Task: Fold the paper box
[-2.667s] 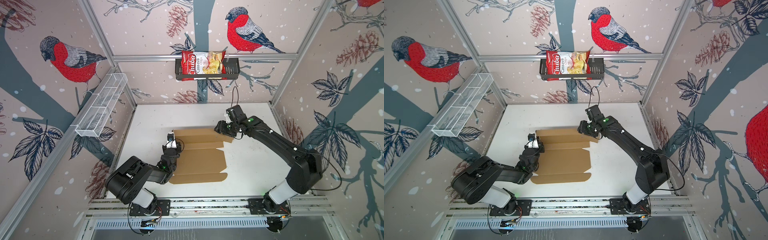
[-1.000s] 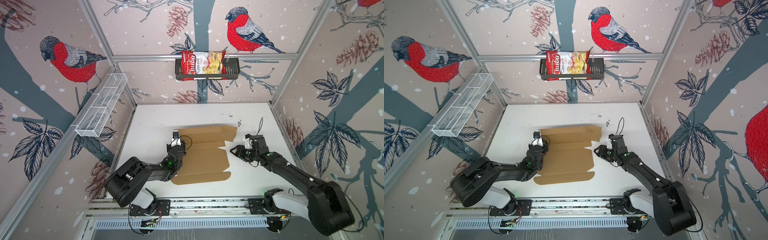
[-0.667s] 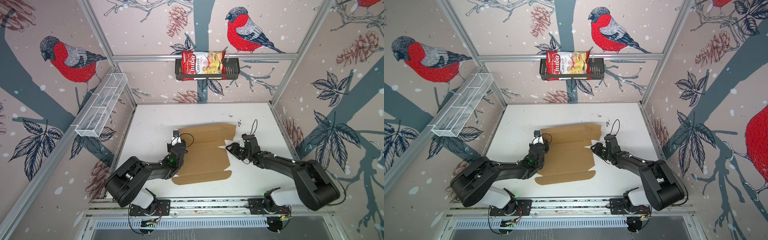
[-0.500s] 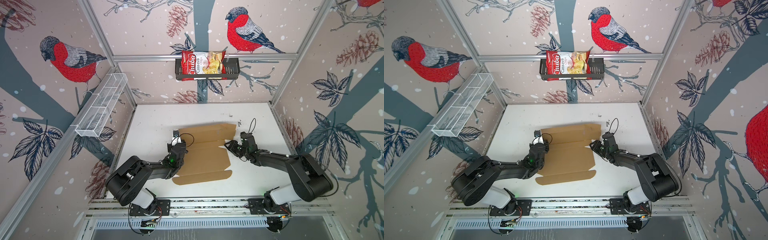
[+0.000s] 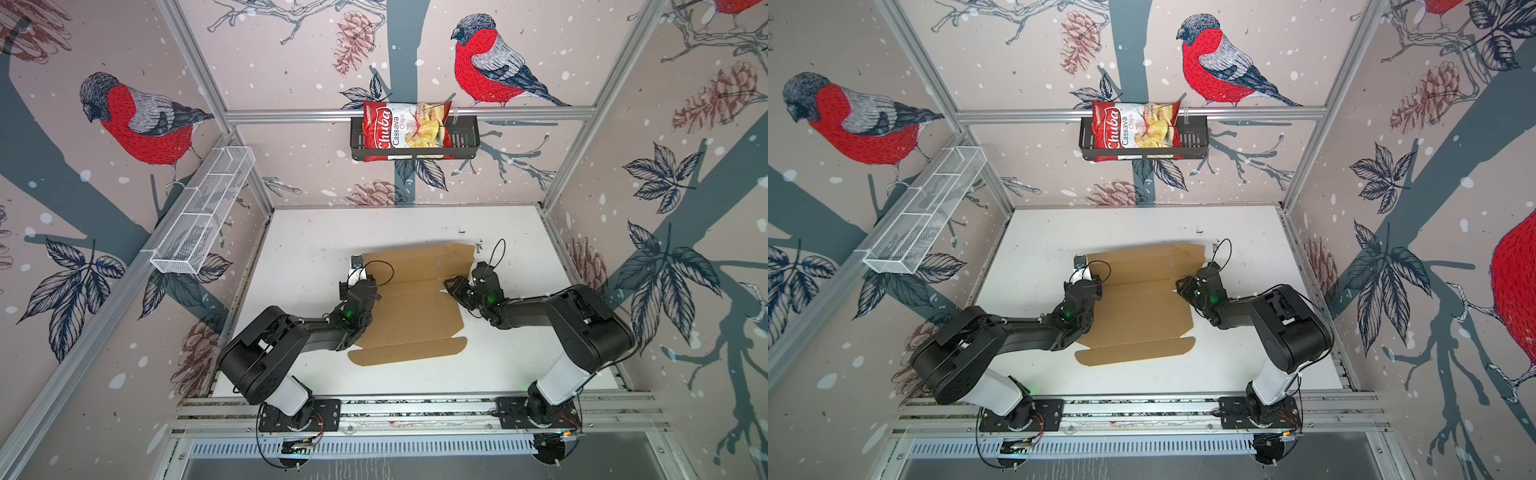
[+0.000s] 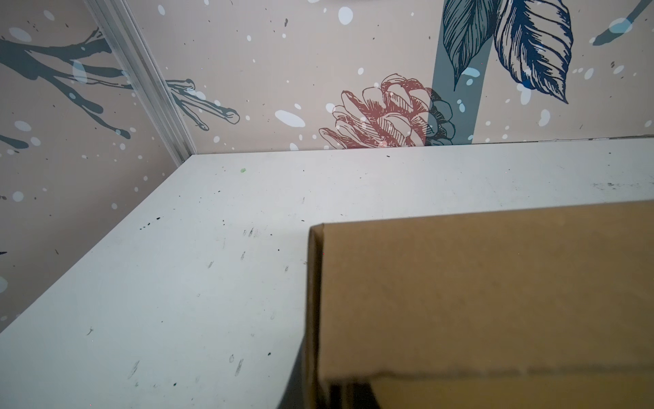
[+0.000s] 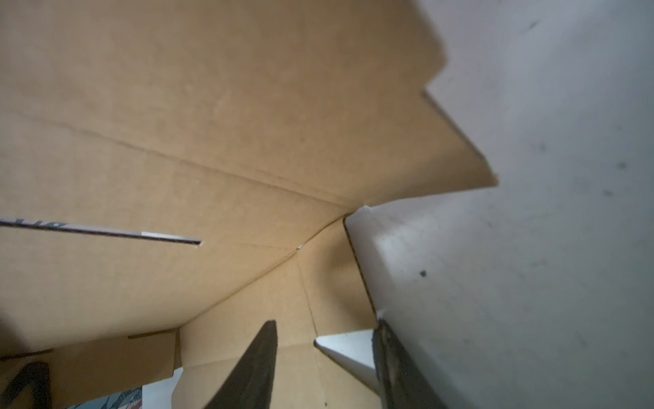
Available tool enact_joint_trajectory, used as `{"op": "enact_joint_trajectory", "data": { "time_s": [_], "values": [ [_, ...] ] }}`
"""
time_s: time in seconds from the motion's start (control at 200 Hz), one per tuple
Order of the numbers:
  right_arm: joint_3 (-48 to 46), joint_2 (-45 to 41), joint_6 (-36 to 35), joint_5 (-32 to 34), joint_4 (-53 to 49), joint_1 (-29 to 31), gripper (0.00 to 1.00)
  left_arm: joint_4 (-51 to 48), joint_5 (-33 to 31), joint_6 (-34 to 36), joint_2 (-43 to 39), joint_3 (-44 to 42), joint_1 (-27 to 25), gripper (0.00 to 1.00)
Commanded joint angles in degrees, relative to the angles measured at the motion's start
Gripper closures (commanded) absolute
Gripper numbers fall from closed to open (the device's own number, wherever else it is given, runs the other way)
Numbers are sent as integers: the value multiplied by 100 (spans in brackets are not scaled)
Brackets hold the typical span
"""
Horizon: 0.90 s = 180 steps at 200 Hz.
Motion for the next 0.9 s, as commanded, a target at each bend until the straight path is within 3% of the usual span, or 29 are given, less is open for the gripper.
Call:
{"op": "enact_joint_trajectory", "data": {
  "time_s": [0.0,0.125,0.27,0.495,0.715,0.795,0.896],
  "values": [
    [16,67,118,385,-42,31,54,-452,-28,141,11,64,4,100],
    [22,-31,124,677,-275,-42,51,-599,34,166,-7,139,16,100],
    [53,156,0,426,-58,-219,49,-800,231,138,-25,227,84,100],
    [260,704,-2,-5,532,-56,55,-973,483,89,54,362,115,100],
    [145,484,-92,-97,888,12,57,-974,549,98,107,420,126,100],
    [367,411,-450,158,357,59,58,-990,580,59,110,407,126,100],
    [1004,474,-1058,1029,-991,336,61,-995,588,37,94,402,126,100]
  ]
}}
